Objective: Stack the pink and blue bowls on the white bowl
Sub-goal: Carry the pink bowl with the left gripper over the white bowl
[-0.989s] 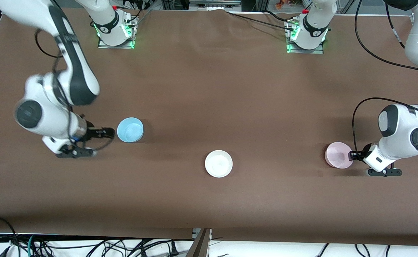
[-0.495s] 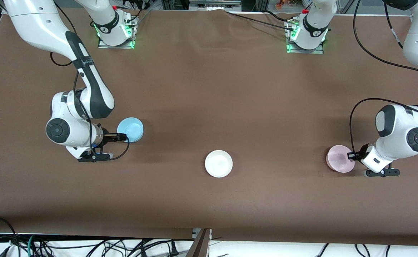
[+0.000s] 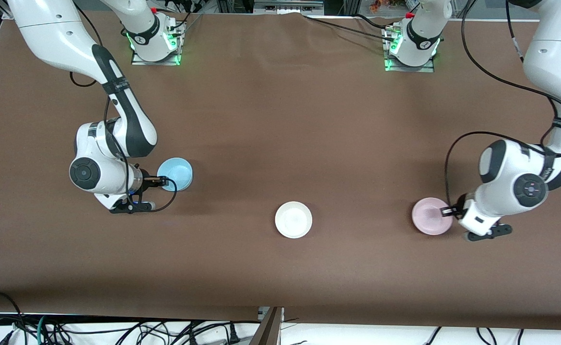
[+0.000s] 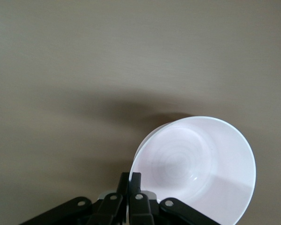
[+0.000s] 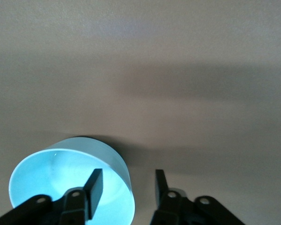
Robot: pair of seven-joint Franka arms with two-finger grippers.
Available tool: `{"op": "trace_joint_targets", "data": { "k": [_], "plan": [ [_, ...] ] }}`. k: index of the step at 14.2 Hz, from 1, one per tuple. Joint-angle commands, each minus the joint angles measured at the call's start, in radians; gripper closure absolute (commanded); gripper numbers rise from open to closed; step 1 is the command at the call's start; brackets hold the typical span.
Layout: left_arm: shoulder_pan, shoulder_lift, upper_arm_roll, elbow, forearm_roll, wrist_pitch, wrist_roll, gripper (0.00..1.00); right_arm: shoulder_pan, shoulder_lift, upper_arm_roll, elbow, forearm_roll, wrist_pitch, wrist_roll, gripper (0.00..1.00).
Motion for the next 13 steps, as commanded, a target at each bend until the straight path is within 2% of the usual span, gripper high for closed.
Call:
{"op": "trace_joint_targets", "data": {
  "k": [1, 4, 8, 10, 12, 13],
  "plan": [
    [-0.014, -0.015, -0.073, 0.084, -0.080, -0.105, -0.120, 1.00, -0.006, -0.012, 0.004, -0.021, 0.018, 0.019, -0.018, 0.59],
    [-0.143, -0.003, -0.078, 0.193, -0.120, -0.162, -0.330, 1.00, -0.007, -0.010, 0.004, -0.023, 0.018, 0.019, -0.018, 0.69],
    [-0.246, 0.035, -0.075, 0.240, -0.120, -0.151, -0.544, 1.00, -0.008, -0.005, 0.004, -0.024, 0.038, 0.019, -0.018, 0.71],
    [-0.321, 0.079, -0.063, 0.319, -0.118, -0.151, -0.649, 1.00, -0.006, -0.005, 0.004, -0.026, 0.038, 0.019, -0.018, 0.79],
    [-0.393, 0.116, -0.040, 0.390, -0.118, -0.151, -0.724, 1.00, -0.006, -0.005, 0.004, -0.024, 0.038, 0.016, -0.016, 0.96],
    [-0.422, 0.126, -0.023, 0.413, -0.120, -0.151, -0.747, 1.00, -0.007, -0.007, 0.005, -0.020, 0.038, 0.012, -0.013, 1.00]
  ]
}}
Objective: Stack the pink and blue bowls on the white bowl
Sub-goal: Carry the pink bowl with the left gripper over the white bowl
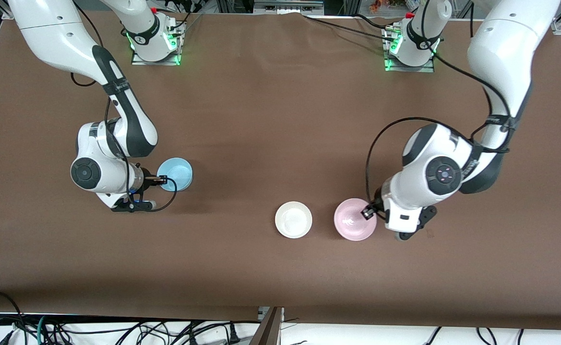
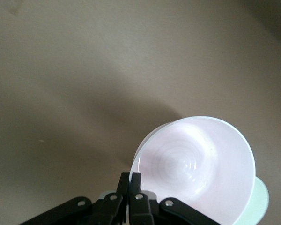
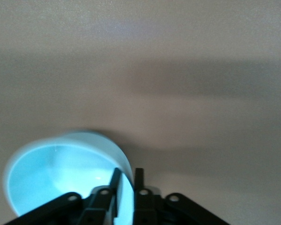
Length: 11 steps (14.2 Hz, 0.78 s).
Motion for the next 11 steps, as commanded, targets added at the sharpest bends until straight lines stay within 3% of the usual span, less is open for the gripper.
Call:
{"op": "trace_joint_targets", "data": {
  "k": [1, 4, 6, 11],
  "plan": [
    [-0.100, 0.068, 0.049, 0.130, -0.014, -0.018, -0.072, 1.00, -0.005, -0.011, 0.005, -0.003, 0.020, 0.003, -0.009, 1.00],
    [-0.178, 0.130, 0.069, 0.251, -0.012, -0.014, -0.172, 1.00, -0.005, -0.020, 0.007, 0.037, 0.065, -0.024, -0.012, 1.00],
    [-0.256, 0.161, 0.121, 0.309, -0.014, -0.014, -0.232, 1.00, -0.002, -0.023, 0.007, 0.107, 0.077, -0.089, -0.009, 1.00],
    [-0.402, 0.200, 0.216, 0.300, -0.009, 0.068, -0.319, 1.00, 0.010, -0.016, 0.008, 0.226, 0.076, -0.172, 0.037, 1.00]
  ]
}}
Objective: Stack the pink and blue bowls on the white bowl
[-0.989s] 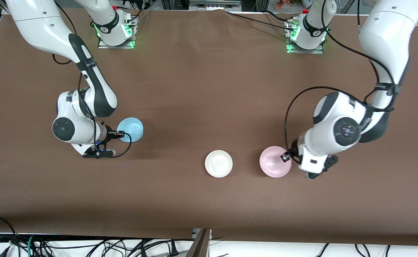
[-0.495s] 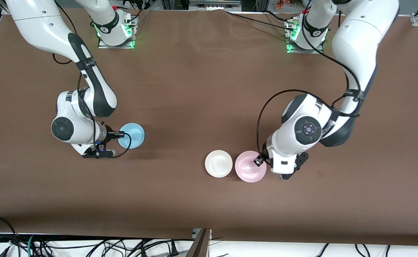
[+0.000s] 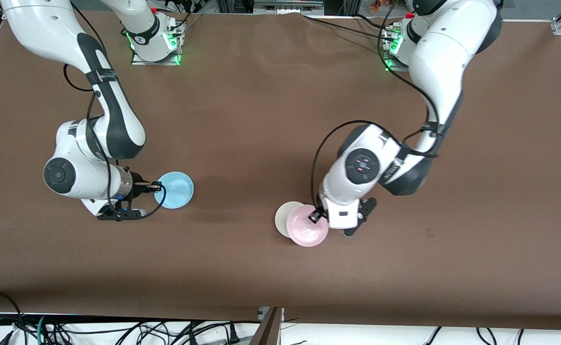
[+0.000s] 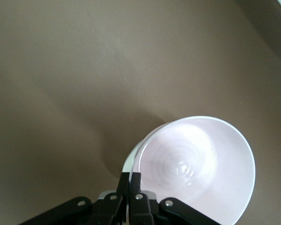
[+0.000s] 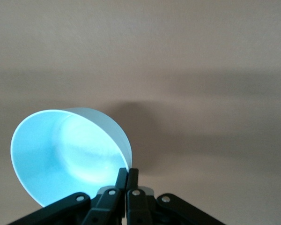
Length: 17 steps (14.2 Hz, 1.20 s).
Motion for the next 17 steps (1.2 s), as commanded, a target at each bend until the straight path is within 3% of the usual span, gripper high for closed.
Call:
{"op": "trace_joint_targets", "data": {
  "k": [1, 5, 11, 12, 13, 15, 17],
  "plan": [
    [-0.089, 0.048, 0.084, 0.046, -0.011, 0.024, -0.025, 1.00, 0.012, 0.008, 0.002, 0.051, 0.009, -0.023, 0.015, 1.00],
    [-0.100, 0.054, 0.093, 0.017, 0.000, 0.024, -0.023, 1.00, 0.031, 0.039, 0.002, 0.106, 0.009, -0.025, 0.018, 1.00],
    [-0.095, 0.060, 0.096, 0.014, -0.001, 0.024, -0.011, 0.99, 0.049, 0.048, 0.002, 0.108, 0.006, -0.023, 0.027, 1.00],
    [-0.089, 0.058, 0.095, 0.015, -0.006, 0.024, -0.011, 0.71, 0.049, 0.050, 0.002, 0.108, 0.006, -0.023, 0.027, 1.00],
    [-0.082, 0.057, 0.095, 0.016, -0.009, 0.024, -0.009, 0.62, 0.049, 0.050, 0.002, 0.108, 0.005, -0.023, 0.027, 1.00],
    [-0.072, 0.054, 0.093, 0.020, -0.014, 0.023, -0.009, 0.47, 0.049, 0.050, 0.002, 0.108, 0.002, -0.023, 0.027, 1.00],
    [-0.071, 0.052, 0.093, 0.022, -0.015, 0.018, -0.009, 0.46, 0.049, 0.050, 0.002, 0.108, 0.000, -0.023, 0.027, 1.00]
  ]
}}
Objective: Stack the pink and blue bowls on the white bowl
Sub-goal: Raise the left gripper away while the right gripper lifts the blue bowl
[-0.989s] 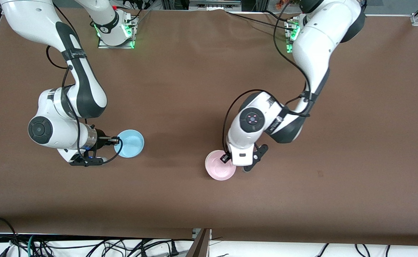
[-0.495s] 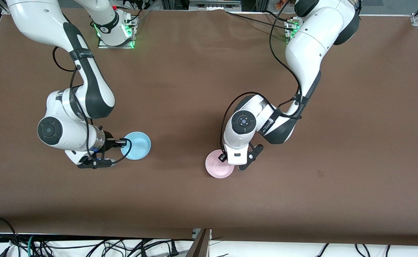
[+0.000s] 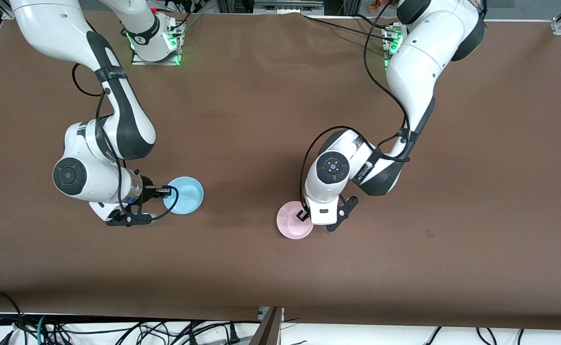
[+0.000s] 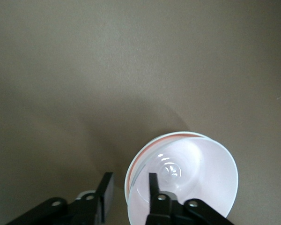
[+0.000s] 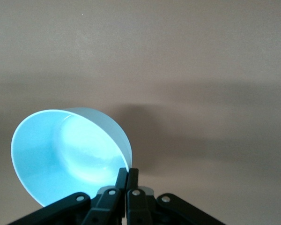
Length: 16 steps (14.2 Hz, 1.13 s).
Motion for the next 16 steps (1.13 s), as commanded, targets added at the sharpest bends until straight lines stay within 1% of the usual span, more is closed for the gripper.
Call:
{"op": "trace_joint_targets", "data": {
  "k": [1, 7, 9, 12, 14, 16],
  "plan": [
    [-0.001, -0.006, 0.004, 0.014, -0.015, -0.013, 0.011, 0.46, -0.001, 0.015, 0.002, 0.034, 0.002, -0.020, 0.013, 1.00],
    [0.005, 0.024, 0.009, 0.004, 0.000, -0.007, 0.046, 0.44, 0.004, 0.015, 0.002, 0.034, 0.010, -0.020, 0.016, 1.00],
    [0.004, 0.043, 0.050, 0.007, -0.006, -0.006, 0.056, 0.44, 0.005, 0.015, 0.002, 0.034, 0.010, -0.020, 0.016, 1.00],
    [0.005, 0.037, 0.053, 0.011, -0.012, -0.012, 0.057, 0.45, 0.005, 0.015, 0.002, 0.034, 0.010, -0.020, 0.016, 1.00],
    [0.007, 0.018, 0.044, 0.021, -0.015, -0.050, 0.059, 0.45, 0.005, 0.015, 0.002, 0.034, 0.010, -0.020, 0.016, 1.00],
    [0.005, -0.008, 0.035, 0.037, -0.050, -0.142, 0.063, 0.44, 0.005, 0.015, 0.002, 0.034, 0.011, -0.022, 0.018, 1.00]
  ]
}}
